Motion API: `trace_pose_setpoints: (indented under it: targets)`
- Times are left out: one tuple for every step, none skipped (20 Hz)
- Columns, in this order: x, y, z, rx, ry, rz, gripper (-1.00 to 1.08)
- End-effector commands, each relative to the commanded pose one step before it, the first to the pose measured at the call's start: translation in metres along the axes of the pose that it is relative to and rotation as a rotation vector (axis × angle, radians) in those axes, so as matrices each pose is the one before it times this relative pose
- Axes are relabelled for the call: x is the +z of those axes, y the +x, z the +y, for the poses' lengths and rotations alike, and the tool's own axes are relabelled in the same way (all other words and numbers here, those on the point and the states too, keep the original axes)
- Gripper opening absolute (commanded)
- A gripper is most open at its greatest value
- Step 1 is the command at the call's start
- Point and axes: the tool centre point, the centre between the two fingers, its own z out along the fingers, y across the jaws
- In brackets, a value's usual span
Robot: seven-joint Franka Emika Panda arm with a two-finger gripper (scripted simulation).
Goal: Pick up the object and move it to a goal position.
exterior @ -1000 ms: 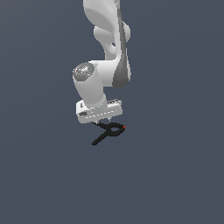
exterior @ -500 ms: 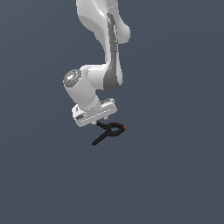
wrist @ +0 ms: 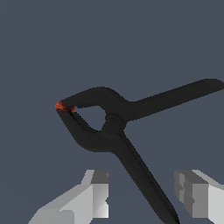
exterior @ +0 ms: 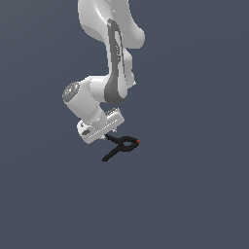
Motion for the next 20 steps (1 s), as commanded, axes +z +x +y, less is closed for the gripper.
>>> trace_pose_setpoints:
  targets:
    - [0.00332,-0.00458,0.00265,-0.0342,0.02268,0.01323,0.28]
    - [0.00122,-0.00185,0.001,-0.01322,0.00862,0.00564,0.28]
    - [0.00118,-0.00184,0.00096,-0.01324,0.00848,0.00592,0.28]
    - [0.00115,-0.00185,0.00093,-0.01324,0.00832,0.00619,0.28]
    - [0.00111,-0.00185,0.0009,-0.01324,0.00815,0.00645,0.28]
    - [0.00107,-0.00184,0.00087,-0.01324,0.00798,0.00671,0.28]
    - [0.00103,-0.00184,0.00083,-0.01325,0.0078,0.00697,0.28]
    - [0.00099,-0.00183,0.0008,-0.01325,0.00761,0.00722,0.28]
    - [0.00095,-0.00183,0.00077,-0.01326,0.00742,0.00746,0.28]
    - [0.00091,-0.00182,0.00073,-0.01328,0.00722,0.00771,0.28]
    - [0.00087,-0.00181,0.0007,-0.01328,0.00701,0.00794,0.28]
    - [0.00083,-0.0018,0.00067,-0.0133,0.0068,0.00818,0.28]
    - [0.00079,-0.00179,0.00064,-0.0133,0.00657,0.00839,0.28]
    - [0.00075,-0.00178,0.0006,-0.01332,0.00635,0.00862,0.28]
    - [0.00071,-0.00177,0.00058,-0.01333,0.00611,0.00882,0.28]
    - [0.00068,-0.00176,0.00055,-0.01332,0.00586,0.00902,0.28]
    - [0.00063,-0.00174,0.00051,-0.01337,0.00563,0.00924,0.28]
    - [0.0006,-0.00173,0.00049,-0.01336,0.00537,0.00942,0.28]
    - [0.00056,-0.00172,0.00046,-0.01337,0.00511,0.0096,0.28]
    - [0.00052,-0.0017,0.00043,-0.01339,0.00484,0.00978,0.28]
